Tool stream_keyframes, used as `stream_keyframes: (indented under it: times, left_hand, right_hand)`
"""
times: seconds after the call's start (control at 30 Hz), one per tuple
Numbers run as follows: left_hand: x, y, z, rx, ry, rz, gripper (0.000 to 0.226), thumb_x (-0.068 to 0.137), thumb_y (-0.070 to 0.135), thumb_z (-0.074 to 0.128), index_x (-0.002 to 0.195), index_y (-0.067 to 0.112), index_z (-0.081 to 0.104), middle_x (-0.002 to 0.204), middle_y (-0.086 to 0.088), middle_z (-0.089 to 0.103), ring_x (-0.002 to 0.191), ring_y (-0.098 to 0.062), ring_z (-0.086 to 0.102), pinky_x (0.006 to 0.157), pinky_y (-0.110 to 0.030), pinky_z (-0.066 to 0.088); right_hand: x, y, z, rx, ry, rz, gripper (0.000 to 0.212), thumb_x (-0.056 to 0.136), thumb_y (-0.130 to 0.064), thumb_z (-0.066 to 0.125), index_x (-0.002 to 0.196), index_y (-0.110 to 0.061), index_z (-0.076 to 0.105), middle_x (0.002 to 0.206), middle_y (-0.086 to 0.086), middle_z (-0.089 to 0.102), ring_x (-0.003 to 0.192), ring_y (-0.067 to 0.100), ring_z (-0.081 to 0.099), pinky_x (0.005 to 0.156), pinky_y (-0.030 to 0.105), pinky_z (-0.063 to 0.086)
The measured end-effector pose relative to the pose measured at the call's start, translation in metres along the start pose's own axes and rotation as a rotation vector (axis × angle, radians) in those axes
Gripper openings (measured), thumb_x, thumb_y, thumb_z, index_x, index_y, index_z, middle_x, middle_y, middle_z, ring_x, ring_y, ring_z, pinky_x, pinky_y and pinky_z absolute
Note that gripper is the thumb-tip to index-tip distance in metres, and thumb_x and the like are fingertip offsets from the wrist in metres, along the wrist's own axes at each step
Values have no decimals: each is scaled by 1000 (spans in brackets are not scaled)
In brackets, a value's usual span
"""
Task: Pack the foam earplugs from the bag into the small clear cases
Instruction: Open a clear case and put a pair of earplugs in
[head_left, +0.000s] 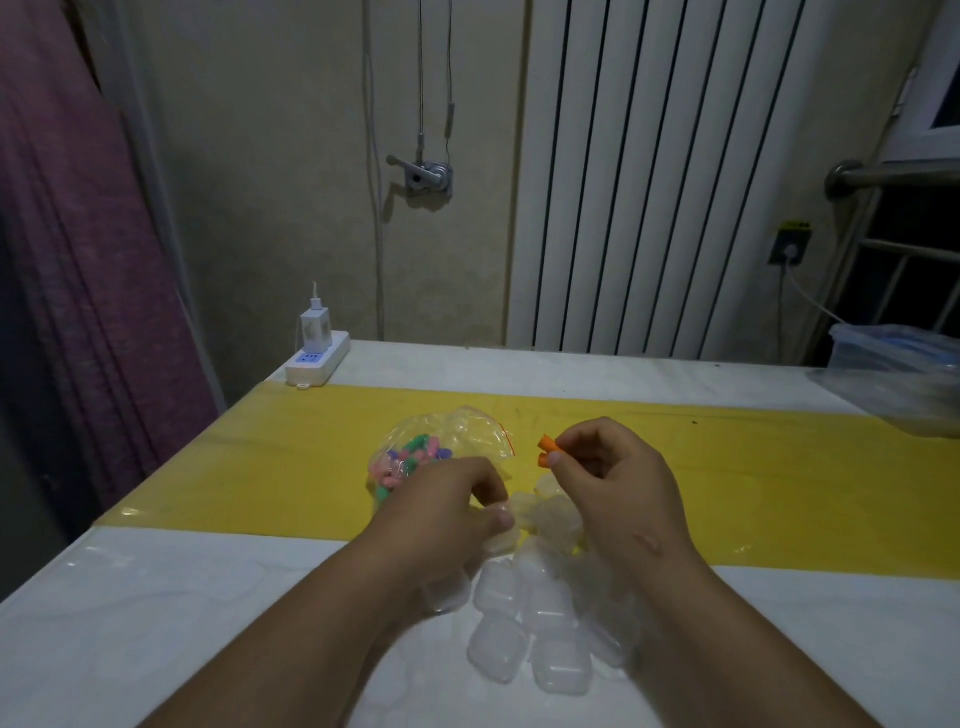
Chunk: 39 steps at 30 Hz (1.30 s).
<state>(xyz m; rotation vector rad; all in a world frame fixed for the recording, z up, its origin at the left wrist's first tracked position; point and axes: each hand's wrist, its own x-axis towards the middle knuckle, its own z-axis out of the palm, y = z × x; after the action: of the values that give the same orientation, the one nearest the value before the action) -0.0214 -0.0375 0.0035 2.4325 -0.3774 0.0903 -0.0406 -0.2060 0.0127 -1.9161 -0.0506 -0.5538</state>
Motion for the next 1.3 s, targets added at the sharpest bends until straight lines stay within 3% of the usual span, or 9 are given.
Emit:
stream_keyframes:
  times: [0.07,0.2,0.3,0.43,0.57,0.73,0.87,1.1,1.3]
  left_hand:
    - [2,-2,-1,-176,71,13,15,85,26,72,83,32,59,86,13,65,76,-5,57,71,-23,47]
    - [-1,3,-5,-679,85,-27,24,92,8,63,98,30,70,87,-2,65,69,-13,59,60,-24,53]
    - [-3,3,-5,-855,55,-42,28,92,-2,59,90,22,73,88,-6,66,76,-20,60,70,-33,54]
    - [-1,-2,-6,-836,33,-22,37,88,-8,61,79,27,72,91,-9,63,80,-19,52,68,-31,42]
    - [1,-3,-6,-944,39,23,40,84,-16,59,74,21,71,105,4,69,91,-17,55,75,-29,42]
    - [2,-2,-7,-1008,26,66,37,83,-20,57,79,15,68,108,2,69,91,-7,63,77,-21,47]
    - [0,0,-7,-971,24,85,37,78,-19,64,94,14,69,92,4,70,83,-4,64,71,-18,51]
    - [-2,6,-9,-917,49,86,48,74,-17,71,102,21,74,94,-3,69,80,-4,66,71,-18,52]
    - [-2,6,-9,-863,50,117,36,83,-11,66,99,20,75,106,-16,71,94,-14,64,88,-31,52]
  right_hand:
    - [0,-1,-1,29,7,14,13,87,-17,69,82,-28,63,79,-6,73,75,9,70,67,33,56]
    - [2,-2,-1,79,-21,63,24,90,-5,63,81,-27,68,77,-4,72,67,13,71,65,32,58]
    - [2,0,0,70,-53,86,28,84,-1,62,75,-24,74,73,-3,74,68,16,71,69,36,59]
    - [1,-3,1,222,-60,162,33,82,7,51,74,-14,75,68,4,72,63,17,67,62,32,56]
    - [2,-5,1,267,-96,204,28,86,4,54,74,-9,75,69,9,72,63,19,66,63,35,58]
    - [1,-5,1,286,-177,221,21,91,-17,65,77,-6,77,69,8,71,64,20,65,61,32,56]
    - [-2,-7,1,213,-207,163,25,83,-35,72,79,-11,77,67,7,71,63,18,65,67,38,56]
    - [1,-6,3,242,-146,174,19,90,-18,66,77,-13,79,69,11,71,63,16,63,68,39,56]
    - [1,-7,1,262,-112,173,20,89,-13,63,76,-13,79,68,9,71,63,14,65,66,34,58]
